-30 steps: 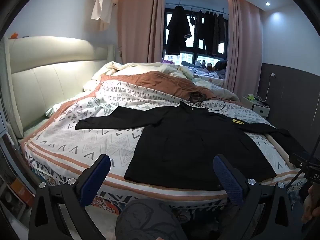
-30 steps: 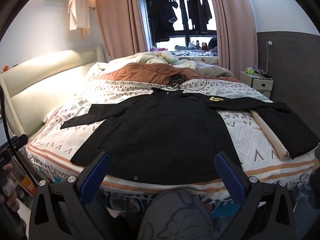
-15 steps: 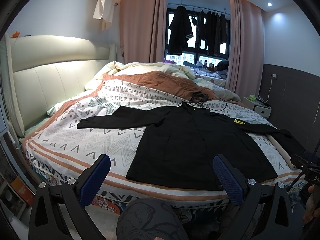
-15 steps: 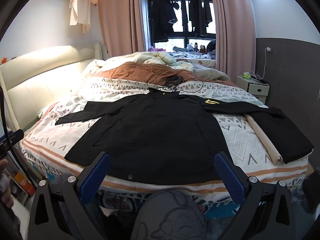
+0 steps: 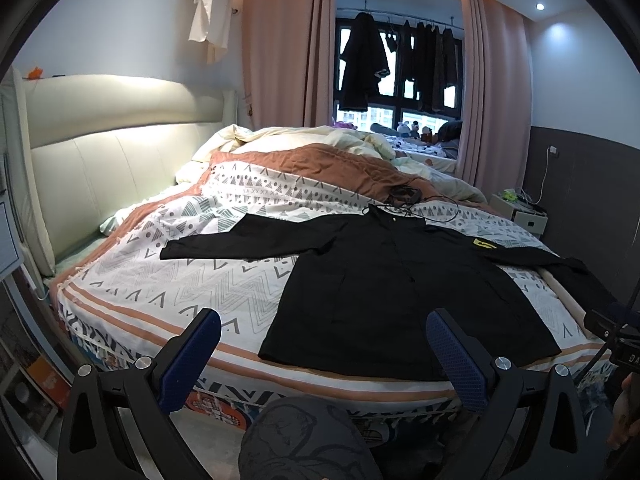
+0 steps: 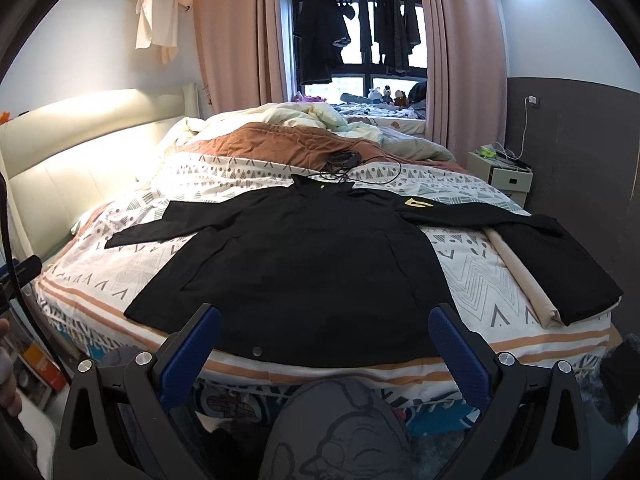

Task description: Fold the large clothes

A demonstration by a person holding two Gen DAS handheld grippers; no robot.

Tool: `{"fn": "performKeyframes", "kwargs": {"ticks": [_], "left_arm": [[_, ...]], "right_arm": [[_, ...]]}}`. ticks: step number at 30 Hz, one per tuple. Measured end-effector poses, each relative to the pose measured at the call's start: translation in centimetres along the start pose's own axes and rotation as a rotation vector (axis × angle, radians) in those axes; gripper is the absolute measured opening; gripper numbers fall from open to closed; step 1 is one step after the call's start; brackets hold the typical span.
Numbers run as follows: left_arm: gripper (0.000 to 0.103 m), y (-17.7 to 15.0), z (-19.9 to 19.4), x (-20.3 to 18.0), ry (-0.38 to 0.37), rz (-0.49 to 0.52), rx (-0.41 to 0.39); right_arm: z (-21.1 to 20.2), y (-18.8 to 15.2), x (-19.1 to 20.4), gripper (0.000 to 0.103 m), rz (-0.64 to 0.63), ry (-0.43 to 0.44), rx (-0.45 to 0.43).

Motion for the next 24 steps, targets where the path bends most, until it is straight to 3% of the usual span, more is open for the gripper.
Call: {"fn": "performKeyframes", "kwargs": {"ticks": [24], "left_arm": [[0.103,-0.17,-0.34,-0.27,-0.004,0.010,0.005]], "right_arm": [[-0.19,0.05,0.18,0.103,-0.007,-0.006,-0.002]]}}
Point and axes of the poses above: each gripper's, at about its wrist camera, not at the fingertips, and z roughly the way its jaws point, x to its left, y to its top, the point moved 10 cm from there along z, roughly the way its jaws point, and after that the axes turned 2 degrees about y, right-handed, at the moved point
